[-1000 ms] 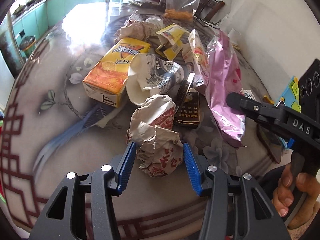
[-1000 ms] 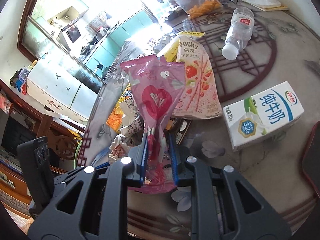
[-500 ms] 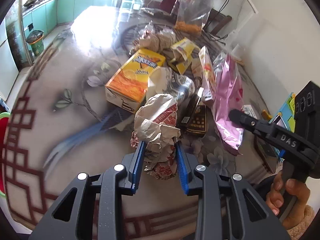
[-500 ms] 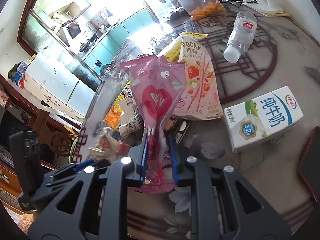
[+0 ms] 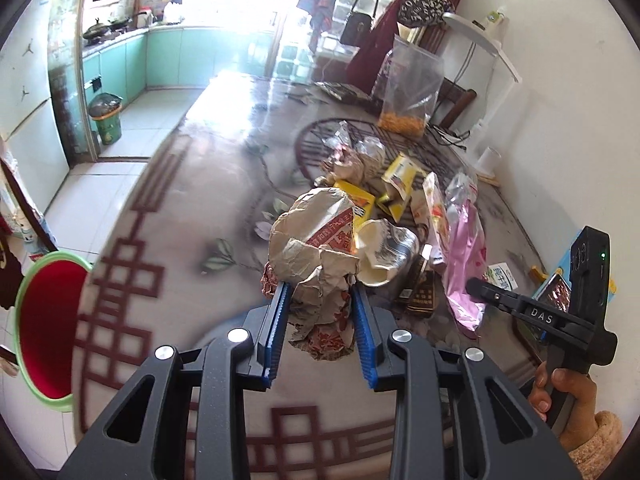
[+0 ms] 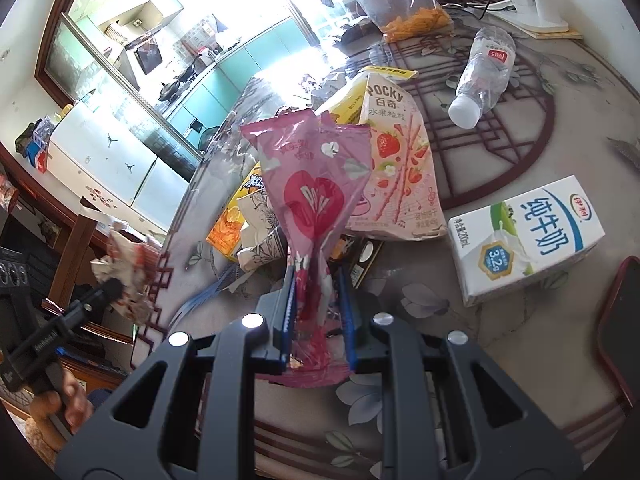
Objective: Collect trash
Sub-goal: 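Grasp the crumpled paper wrapper with the left gripper, then carry both wrappers over the red bucket and open both grippers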
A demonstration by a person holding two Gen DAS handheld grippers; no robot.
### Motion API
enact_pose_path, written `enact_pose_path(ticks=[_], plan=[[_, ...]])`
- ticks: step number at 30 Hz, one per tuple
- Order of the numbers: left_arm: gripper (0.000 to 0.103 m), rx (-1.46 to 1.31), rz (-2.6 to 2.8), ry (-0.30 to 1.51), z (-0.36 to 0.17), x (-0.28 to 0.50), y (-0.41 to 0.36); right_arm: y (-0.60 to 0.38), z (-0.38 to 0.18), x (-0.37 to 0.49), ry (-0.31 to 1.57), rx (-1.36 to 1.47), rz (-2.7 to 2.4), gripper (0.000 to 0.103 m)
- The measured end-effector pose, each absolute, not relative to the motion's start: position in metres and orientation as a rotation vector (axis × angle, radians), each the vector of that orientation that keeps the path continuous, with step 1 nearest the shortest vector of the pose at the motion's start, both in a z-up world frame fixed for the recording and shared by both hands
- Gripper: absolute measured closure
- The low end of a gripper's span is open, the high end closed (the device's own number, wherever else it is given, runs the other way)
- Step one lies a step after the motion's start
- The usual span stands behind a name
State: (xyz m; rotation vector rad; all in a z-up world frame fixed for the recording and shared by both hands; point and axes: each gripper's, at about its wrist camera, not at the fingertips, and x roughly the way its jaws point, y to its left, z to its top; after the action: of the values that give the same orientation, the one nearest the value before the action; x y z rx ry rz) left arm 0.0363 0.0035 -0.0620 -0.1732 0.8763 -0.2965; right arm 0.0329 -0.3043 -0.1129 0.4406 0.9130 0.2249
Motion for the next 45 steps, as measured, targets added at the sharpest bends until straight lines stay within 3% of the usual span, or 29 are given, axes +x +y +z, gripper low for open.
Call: enact_pose_path(ticks=[22, 45], plan=[[0.074, -0.238, -0.077, 0.803, -0.054, 0.015, 0.107, -0.218, -0.049, 0.027, 0.838, 0.255, 0.393, 0.083], [0.074, -0.383, 0.217, 0.758, -0.076, -0.008, 0.240, -0.069, -0.046, 0.049, 0.899, 0.101, 0.640, 0.083]])
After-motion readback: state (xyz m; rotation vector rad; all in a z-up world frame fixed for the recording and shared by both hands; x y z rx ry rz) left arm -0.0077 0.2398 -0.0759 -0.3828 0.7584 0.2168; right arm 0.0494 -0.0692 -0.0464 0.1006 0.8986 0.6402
